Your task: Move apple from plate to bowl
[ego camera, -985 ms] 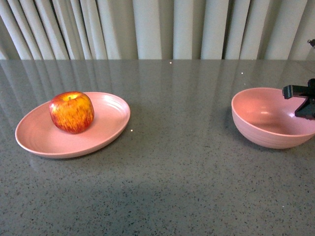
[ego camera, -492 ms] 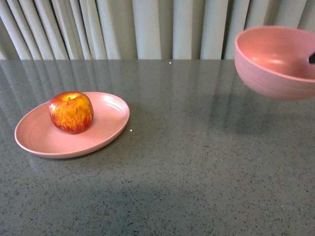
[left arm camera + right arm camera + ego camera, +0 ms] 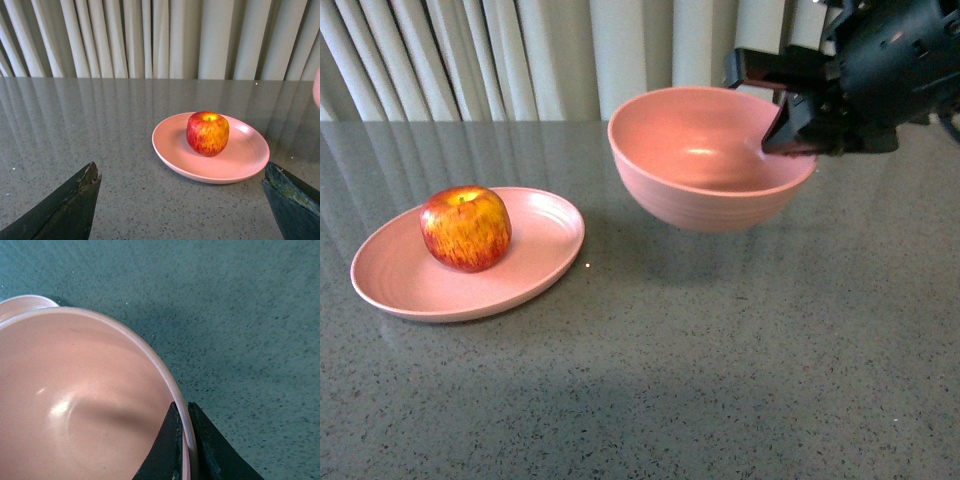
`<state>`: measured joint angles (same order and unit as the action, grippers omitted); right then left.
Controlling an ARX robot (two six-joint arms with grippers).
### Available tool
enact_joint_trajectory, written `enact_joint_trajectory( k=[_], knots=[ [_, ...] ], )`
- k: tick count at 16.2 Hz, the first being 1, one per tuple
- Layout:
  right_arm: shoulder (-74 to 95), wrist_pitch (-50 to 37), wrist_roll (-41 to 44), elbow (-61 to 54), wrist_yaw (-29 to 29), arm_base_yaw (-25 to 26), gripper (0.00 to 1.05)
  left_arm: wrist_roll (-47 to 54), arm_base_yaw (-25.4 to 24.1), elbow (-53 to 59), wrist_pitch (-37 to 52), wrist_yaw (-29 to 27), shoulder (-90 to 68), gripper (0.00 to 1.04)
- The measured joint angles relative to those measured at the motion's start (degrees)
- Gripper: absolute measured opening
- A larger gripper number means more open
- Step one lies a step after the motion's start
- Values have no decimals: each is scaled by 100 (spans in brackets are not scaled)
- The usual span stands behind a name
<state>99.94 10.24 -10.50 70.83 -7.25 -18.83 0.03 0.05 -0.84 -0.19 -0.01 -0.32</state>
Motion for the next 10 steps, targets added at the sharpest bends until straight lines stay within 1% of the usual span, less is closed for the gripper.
enact_joint_trajectory(
  k=[6,10],
  knots=[
    [920,-39,-236,310,122,-229,3,0,0,0,0,2,0,98],
    [1228,26,-354,518,179,-332,3,0,0,0,0,0,0,98]
  ],
)
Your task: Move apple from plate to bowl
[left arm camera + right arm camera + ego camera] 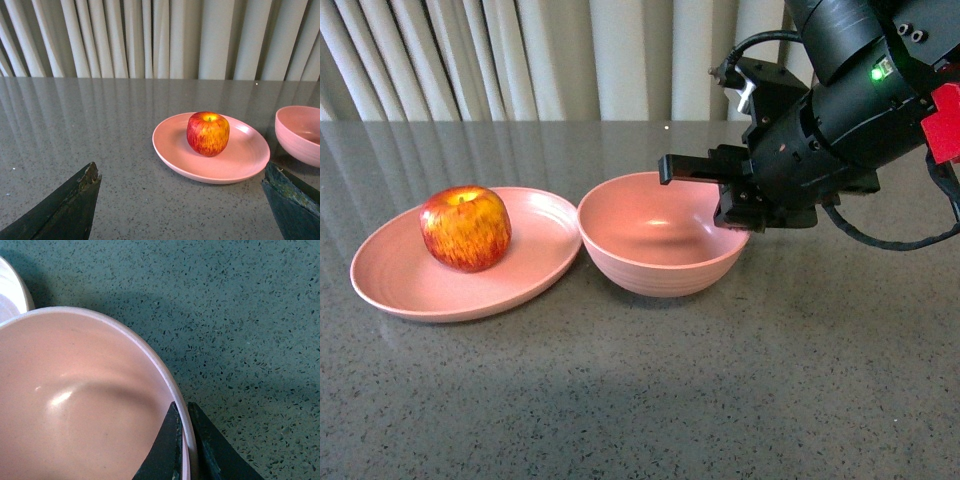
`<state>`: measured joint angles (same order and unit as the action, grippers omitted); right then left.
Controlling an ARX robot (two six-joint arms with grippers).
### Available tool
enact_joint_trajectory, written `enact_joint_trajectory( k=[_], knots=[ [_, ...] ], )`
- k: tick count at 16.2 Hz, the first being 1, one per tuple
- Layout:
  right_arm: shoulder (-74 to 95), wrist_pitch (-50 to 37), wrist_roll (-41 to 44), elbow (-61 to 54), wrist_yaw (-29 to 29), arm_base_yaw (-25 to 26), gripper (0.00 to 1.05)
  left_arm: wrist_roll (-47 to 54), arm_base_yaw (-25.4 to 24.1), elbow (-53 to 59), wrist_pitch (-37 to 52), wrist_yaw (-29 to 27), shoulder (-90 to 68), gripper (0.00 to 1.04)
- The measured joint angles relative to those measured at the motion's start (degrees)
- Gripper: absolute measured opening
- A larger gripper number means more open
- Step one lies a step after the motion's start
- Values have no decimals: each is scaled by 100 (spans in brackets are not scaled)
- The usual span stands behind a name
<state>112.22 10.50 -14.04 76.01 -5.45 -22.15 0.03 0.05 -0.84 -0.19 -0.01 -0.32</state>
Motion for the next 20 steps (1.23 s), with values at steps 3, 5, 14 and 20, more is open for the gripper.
enact_joint_trajectory(
  k=[3,5,14,20],
  knots=[
    [138,35,-35,98,68,-35,3,0,0,0,0,0,0,98],
    [254,79,-81,162,92,-35,3,0,0,0,0,0,0,98],
    [262,168,-118,243,42,-33,86,0,0,0,0,0,0,98],
    [-890,-219,-162,-330,-376,48,98,0,0,0,-2,0,0,98]
  ],
)
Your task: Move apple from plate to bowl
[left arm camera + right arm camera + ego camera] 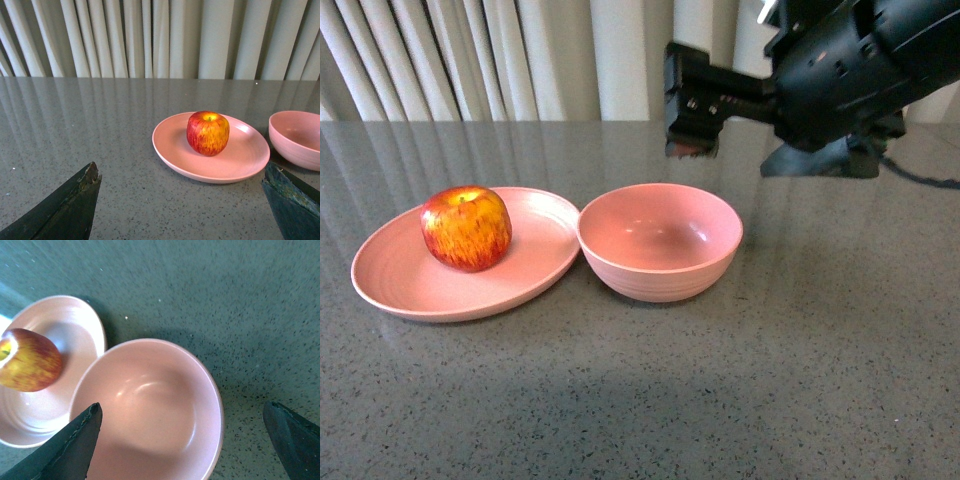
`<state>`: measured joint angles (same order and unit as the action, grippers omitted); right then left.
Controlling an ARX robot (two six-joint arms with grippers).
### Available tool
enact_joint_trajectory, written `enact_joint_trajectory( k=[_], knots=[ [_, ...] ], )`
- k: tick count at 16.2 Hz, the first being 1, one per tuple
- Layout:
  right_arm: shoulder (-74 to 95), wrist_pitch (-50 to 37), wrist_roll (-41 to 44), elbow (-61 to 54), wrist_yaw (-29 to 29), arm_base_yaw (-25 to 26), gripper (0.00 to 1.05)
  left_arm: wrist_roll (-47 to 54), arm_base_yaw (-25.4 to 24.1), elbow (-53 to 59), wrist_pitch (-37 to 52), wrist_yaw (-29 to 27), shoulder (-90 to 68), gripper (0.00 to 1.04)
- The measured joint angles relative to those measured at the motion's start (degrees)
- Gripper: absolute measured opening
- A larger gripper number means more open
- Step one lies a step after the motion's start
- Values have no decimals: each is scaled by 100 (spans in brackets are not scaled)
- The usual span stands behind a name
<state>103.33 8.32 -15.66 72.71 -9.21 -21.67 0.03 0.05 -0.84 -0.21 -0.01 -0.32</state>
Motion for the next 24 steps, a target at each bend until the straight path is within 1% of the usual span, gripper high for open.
enact_joint_trajectory(
  k=[3,6,7,9,10,11,12,13,14,15,18,24],
  knots=[
    [-1088,-640,-66,-935,-157,203,98,-2,0,0,0,0,0,98],
    [-2708,-1823,-111,-2361,356,616,98,0,0,0,2,0,0,98],
    [-3427,-2310,11,-2940,721,743,98,0,0,0,2,0,0,98],
    [-4253,-2754,118,-3665,1029,861,98,0,0,0,2,0,0,98],
    [-5069,-3036,323,-4503,1480,929,96,0,0,0,0,0,0,98],
    [-5512,-3342,739,-5016,1912,988,83,0,0,0,2,0,0,98],
    [-6028,-3161,1067,-5421,1886,1161,73,0,0,0,0,0,0,98],
    [-6614,-2887,1274,-5836,1668,1438,60,0,0,0,0,0,0,98],
    [-7007,-2767,1386,-6061,1215,1836,49,0,0,0,0,0,0,98],
    [-7263,-2795,1425,-6188,1032,2188,36,0,0,0,0,0,0,98],
    [-7667,-2723,1480,-6531,916,2168,1,-2,0,0,0,0,0,98],
    [-8421,-2358,1515,-6942,918,2168,2,0,0,0,0,0,0,98]
  ],
)
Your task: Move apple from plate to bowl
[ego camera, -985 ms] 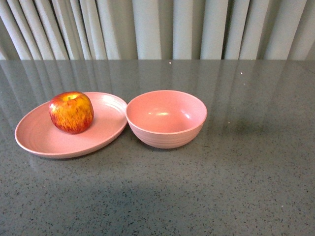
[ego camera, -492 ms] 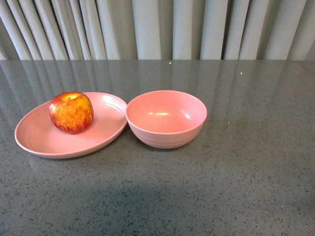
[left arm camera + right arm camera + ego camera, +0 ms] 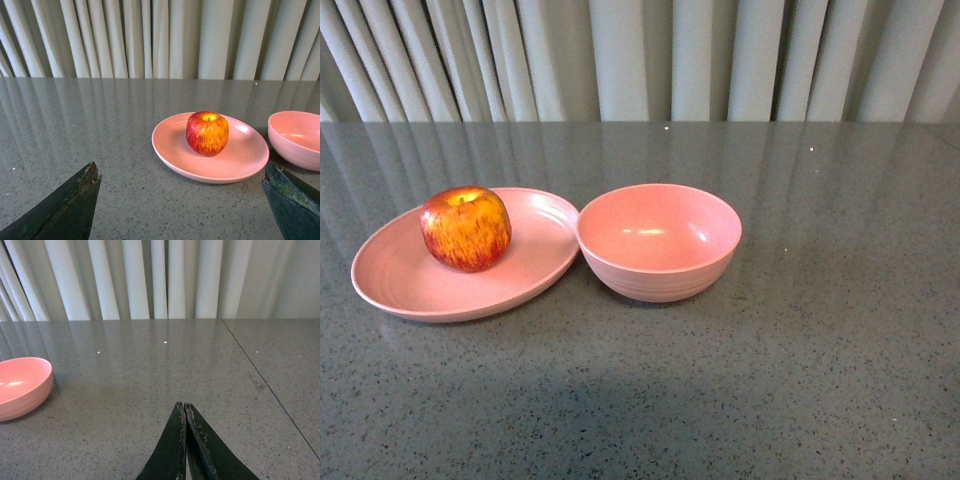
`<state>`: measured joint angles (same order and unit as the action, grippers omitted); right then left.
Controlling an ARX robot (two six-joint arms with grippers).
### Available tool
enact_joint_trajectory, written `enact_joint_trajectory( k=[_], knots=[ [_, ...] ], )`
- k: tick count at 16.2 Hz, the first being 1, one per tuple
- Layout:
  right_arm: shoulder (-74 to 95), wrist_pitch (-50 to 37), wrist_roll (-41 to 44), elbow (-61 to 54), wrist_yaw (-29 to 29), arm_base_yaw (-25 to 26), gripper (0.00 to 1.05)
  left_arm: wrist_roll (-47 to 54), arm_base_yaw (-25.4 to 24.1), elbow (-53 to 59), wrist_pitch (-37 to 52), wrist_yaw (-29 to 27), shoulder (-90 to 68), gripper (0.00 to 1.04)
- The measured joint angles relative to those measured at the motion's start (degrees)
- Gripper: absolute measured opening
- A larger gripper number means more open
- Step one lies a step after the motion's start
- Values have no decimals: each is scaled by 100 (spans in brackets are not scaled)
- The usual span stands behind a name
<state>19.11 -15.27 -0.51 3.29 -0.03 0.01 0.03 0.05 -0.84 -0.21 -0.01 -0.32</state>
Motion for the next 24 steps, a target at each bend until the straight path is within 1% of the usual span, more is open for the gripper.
enact_joint_trajectory(
  k=[4,5,12,13,14,15,16,17,21,22,24],
  knots=[
    [-450,278,7,-122,0,0,2,0,0,0,0,0,0,98],
    [-557,175,15,-262,0,0,2,-2,0,0,2,0,0,98],
    [-826,413,15,-262,0,0,2,0,0,0,0,0,0,98],
    [-901,514,13,-262,0,0,2,-2,0,0,2,0,0,98],
    [-1117,824,13,-254,2,0,2,0,0,0,0,2,0,98],
    [-1668,1574,15,-256,0,0,2,0,0,0,2,-2,0,98],
    [-1908,1438,15,-249,-2,0,2,0,0,0,0,2,0,98],
    [-1904,1578,15,-256,0,0,2,0,0,0,4,2,0,98],
    [-1897,1550,15,-256,0,0,2,-2,0,0,2,0,0,98],
    [-1897,1550,15,-256,2,0,7,-2,0,0,2,0,0,98],
    [-1897,1550,15,-256,0,0,29,0,0,0,0,0,0,98]
  ],
)
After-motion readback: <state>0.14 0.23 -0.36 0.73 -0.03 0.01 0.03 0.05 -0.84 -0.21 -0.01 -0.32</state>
